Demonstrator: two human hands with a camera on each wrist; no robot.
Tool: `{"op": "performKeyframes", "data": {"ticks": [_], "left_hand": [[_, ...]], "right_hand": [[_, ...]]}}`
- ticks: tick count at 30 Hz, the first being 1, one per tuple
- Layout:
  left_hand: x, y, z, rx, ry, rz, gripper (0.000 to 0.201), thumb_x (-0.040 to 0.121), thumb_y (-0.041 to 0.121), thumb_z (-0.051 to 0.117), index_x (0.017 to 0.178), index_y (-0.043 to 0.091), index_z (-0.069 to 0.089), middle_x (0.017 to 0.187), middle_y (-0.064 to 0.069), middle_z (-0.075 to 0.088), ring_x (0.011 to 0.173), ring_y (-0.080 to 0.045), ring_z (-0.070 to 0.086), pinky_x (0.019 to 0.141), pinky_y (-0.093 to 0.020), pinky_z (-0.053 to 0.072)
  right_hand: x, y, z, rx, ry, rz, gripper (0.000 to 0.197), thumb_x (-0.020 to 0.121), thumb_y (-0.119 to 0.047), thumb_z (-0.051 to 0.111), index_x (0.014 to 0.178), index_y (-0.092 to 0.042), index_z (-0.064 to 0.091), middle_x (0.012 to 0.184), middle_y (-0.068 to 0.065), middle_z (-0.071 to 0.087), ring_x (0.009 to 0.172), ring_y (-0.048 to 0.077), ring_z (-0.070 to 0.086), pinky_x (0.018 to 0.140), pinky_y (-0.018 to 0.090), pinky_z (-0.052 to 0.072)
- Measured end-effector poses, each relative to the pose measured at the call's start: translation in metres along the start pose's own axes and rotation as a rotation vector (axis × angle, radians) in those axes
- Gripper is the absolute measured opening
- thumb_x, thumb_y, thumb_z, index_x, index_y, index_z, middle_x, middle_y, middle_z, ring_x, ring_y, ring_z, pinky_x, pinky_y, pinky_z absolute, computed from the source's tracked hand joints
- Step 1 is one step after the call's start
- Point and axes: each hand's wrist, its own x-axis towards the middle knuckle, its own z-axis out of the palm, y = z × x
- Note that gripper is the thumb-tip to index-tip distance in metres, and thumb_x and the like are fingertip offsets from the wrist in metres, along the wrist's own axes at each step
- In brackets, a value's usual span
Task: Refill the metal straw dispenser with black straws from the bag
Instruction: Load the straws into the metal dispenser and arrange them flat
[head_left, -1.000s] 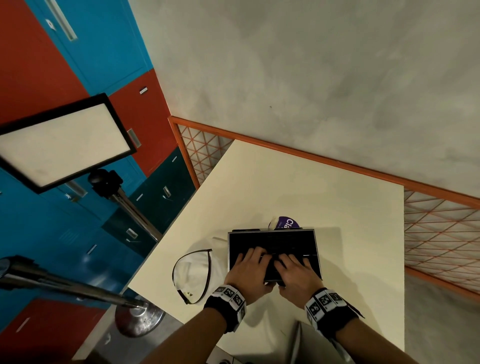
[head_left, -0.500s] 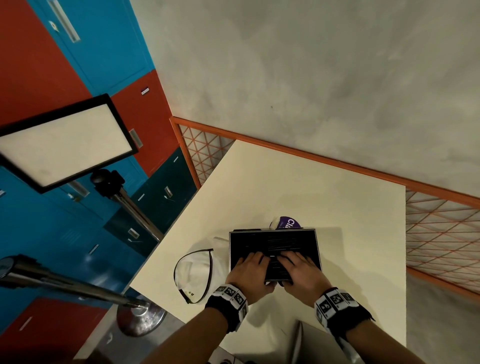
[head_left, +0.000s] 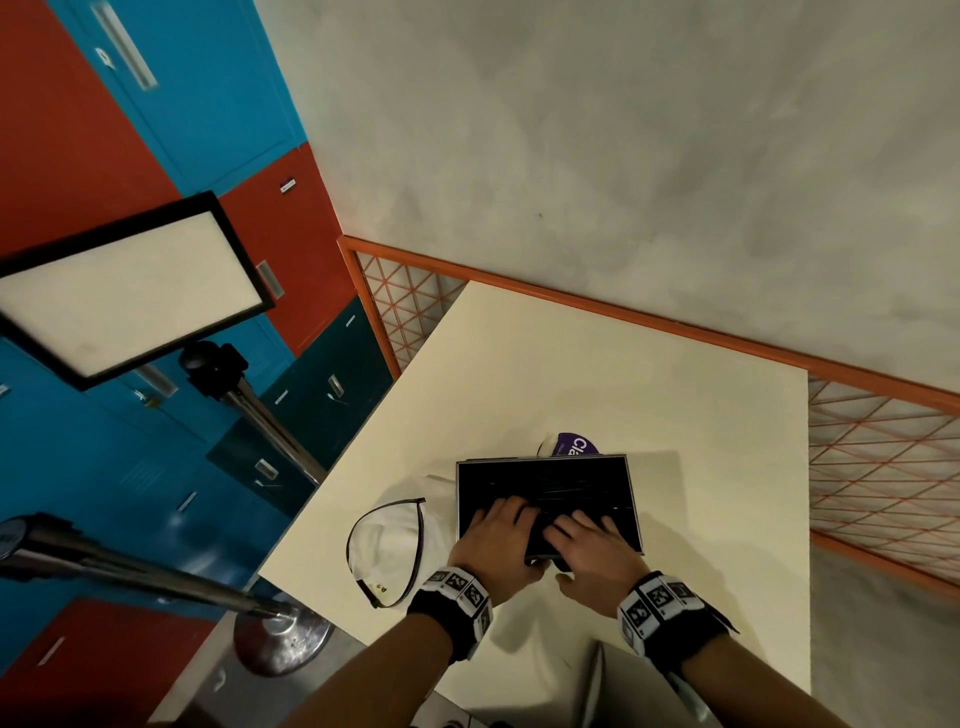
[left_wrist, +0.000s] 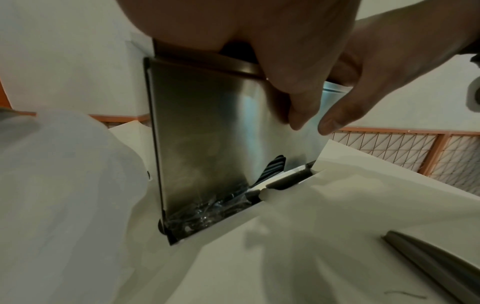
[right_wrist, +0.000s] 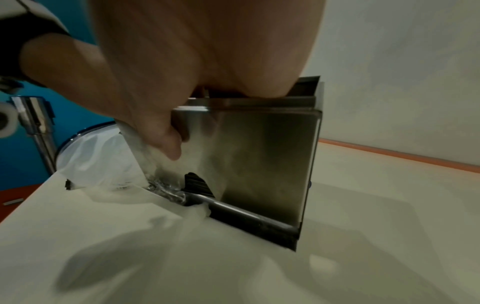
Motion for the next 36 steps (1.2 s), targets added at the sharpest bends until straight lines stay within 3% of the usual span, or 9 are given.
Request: {"op": "performKeyframes", "data": {"ticks": [5, 9, 15, 19, 23, 26, 29, 31, 36], "left_hand": [[-0.006, 0.004, -0.005, 0.010, 0.062, 0.013, 0.060, 0.079, 0.054, 0.059, 0.129, 0.024, 0.050, 0.131, 0.002, 0.045, 0.119, -0.022, 0.045, 0.100, -0.041, 0.043], [-0.009, 0.005, -0.007, 0.039, 0.109, 0.017, 0.053, 0.075, 0.056, 0.058, 0.117, 0.026, 0.053, 0.120, 0.004, 0.049, 0.109, -0.021, 0.046, 0.087, -0.041, 0.045], [-0.012, 0.004, -0.001, 0.042, 0.041, 0.092, 0.041, 0.085, 0.048, 0.047, 0.106, 0.017, 0.063, 0.102, -0.001, 0.065, 0.095, -0.025, 0.062, 0.083, -0.039, 0.052], [-0.015, 0.002, 0.001, 0.063, 0.022, 0.049, 0.048, 0.088, 0.045, 0.041, 0.118, 0.015, 0.063, 0.112, -0.005, 0.063, 0.105, -0.027, 0.060, 0.089, -0.041, 0.051], [-0.013, 0.004, -0.004, 0.029, -0.024, -0.019, 0.050, 0.089, 0.043, 0.051, 0.131, 0.016, 0.055, 0.125, -0.004, 0.056, 0.116, -0.025, 0.053, 0.097, -0.040, 0.050], [-0.012, 0.005, -0.004, 0.020, -0.039, -0.048, 0.051, 0.089, 0.043, 0.053, 0.132, 0.017, 0.053, 0.127, -0.003, 0.053, 0.119, -0.025, 0.050, 0.096, -0.041, 0.049], [-0.011, 0.005, -0.002, 0.011, -0.057, -0.069, 0.053, 0.088, 0.043, 0.054, 0.134, 0.017, 0.050, 0.130, -0.003, 0.050, 0.122, -0.027, 0.048, 0.097, -0.043, 0.048], [-0.010, 0.005, -0.002, 0.008, -0.065, -0.075, 0.055, 0.088, 0.044, 0.055, 0.136, 0.017, 0.048, 0.132, -0.002, 0.049, 0.124, -0.026, 0.046, 0.098, -0.044, 0.047], [-0.008, 0.006, -0.003, -0.021, -0.063, -0.101, 0.055, 0.086, 0.043, 0.056, 0.133, 0.017, 0.047, 0.132, -0.002, 0.046, 0.121, -0.026, 0.046, 0.097, -0.043, 0.047]], "right_hand": [[0.003, 0.002, 0.001, 0.000, -0.040, 0.054, 0.051, 0.083, -0.038, 0.053, 0.131, -0.024, 0.042, 0.134, -0.005, 0.044, 0.129, 0.021, 0.036, 0.100, 0.046, 0.032], [0.004, 0.001, 0.002, -0.001, -0.043, 0.062, 0.052, 0.082, -0.039, 0.053, 0.130, -0.022, 0.042, 0.133, -0.003, 0.045, 0.127, 0.022, 0.037, 0.099, 0.045, 0.032], [0.005, 0.003, 0.006, 0.048, -0.004, 0.092, 0.062, 0.082, -0.038, 0.052, 0.140, -0.026, 0.035, 0.139, -0.007, 0.041, 0.130, 0.018, 0.036, 0.104, 0.043, 0.034], [0.007, 0.003, 0.004, 0.084, 0.025, 0.102, 0.069, 0.084, -0.038, 0.052, 0.148, -0.027, 0.028, 0.145, -0.008, 0.038, 0.135, 0.017, 0.034, 0.109, 0.041, 0.031], [0.008, 0.008, 0.006, 0.146, 0.058, 0.106, 0.068, 0.085, -0.036, 0.052, 0.148, -0.026, 0.031, 0.147, -0.008, 0.039, 0.137, 0.017, 0.033, 0.113, 0.038, 0.028], [0.001, 0.015, 0.009, 0.196, 0.127, 0.069, 0.060, 0.083, -0.033, 0.054, 0.141, -0.023, 0.045, 0.141, -0.005, 0.047, 0.130, 0.019, 0.043, 0.113, 0.036, 0.031], [-0.009, 0.018, 0.009, 0.224, 0.260, 0.022, 0.048, 0.077, -0.033, 0.055, 0.123, -0.021, 0.059, 0.121, -0.003, 0.055, 0.109, 0.021, 0.056, 0.097, 0.035, 0.048], [-0.015, 0.017, 0.007, 0.199, 0.313, -0.004, 0.041, 0.075, -0.033, 0.058, 0.115, -0.023, 0.060, 0.117, -0.004, 0.053, 0.105, 0.019, 0.054, 0.089, 0.034, 0.050], [-0.016, 0.006, 0.001, 0.100, 0.374, 0.009, 0.035, 0.073, -0.032, 0.064, 0.107, -0.024, 0.062, 0.120, -0.002, 0.052, 0.112, 0.021, 0.049, 0.100, 0.039, 0.043]]}}
